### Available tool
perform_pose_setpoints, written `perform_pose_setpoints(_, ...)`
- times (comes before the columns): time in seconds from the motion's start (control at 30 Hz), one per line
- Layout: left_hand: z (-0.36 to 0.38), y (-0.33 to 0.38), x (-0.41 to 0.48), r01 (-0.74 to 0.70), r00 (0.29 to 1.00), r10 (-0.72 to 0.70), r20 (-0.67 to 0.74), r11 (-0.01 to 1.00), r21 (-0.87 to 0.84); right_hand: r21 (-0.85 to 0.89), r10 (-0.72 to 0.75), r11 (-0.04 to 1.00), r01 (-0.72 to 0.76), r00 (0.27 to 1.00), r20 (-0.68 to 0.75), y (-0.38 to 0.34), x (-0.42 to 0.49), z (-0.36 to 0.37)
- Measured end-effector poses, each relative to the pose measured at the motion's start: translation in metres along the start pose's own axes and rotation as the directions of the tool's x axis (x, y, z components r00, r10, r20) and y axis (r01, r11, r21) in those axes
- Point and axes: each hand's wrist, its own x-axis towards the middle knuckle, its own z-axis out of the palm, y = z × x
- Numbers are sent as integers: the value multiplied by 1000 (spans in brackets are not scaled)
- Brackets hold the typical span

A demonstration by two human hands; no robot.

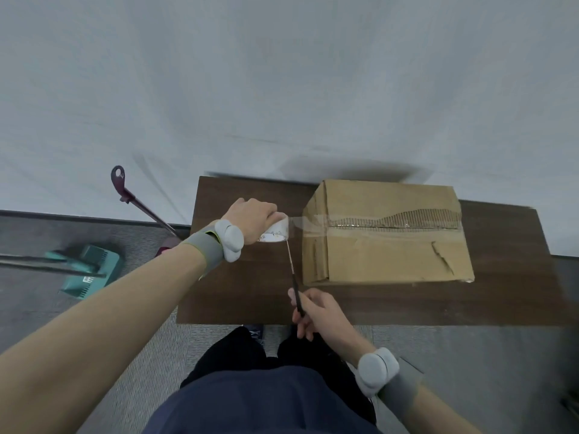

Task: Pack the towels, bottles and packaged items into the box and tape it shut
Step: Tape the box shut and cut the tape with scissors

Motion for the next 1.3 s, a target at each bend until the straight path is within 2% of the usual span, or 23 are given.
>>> perform_pose_setpoints(0.27, 5, 6, 1, 61, 998, -60, 36, 998, -30, -5, 3, 1000, -4, 990, -138, 1, 1, 4)
perform_pose_setpoints(0.47, 12, 6, -3, 77, 997, -76, 15, 995, -61, 30, 12, 1000, -7, 987, -161, -3, 17, 13)
perform_pose_setpoints(0.6, 14, 5, -5, 72, 997, -72, -3, 996, -48, 58, -7, 998, 19, 980, -197, -8, 28, 19)
perform_pose_setpoints(0.8, 13, 3, -7, 51, 999, -51, -2, 999, 0, 4, -51, 999, 54, 963, -265, 0, 35, 17)
perform_pose_setpoints(1.3, 15, 0, -10, 40, 999, -40, 6, 997, 68, -30, -91, 996, 86, 955, -281, 1, 52, 16)
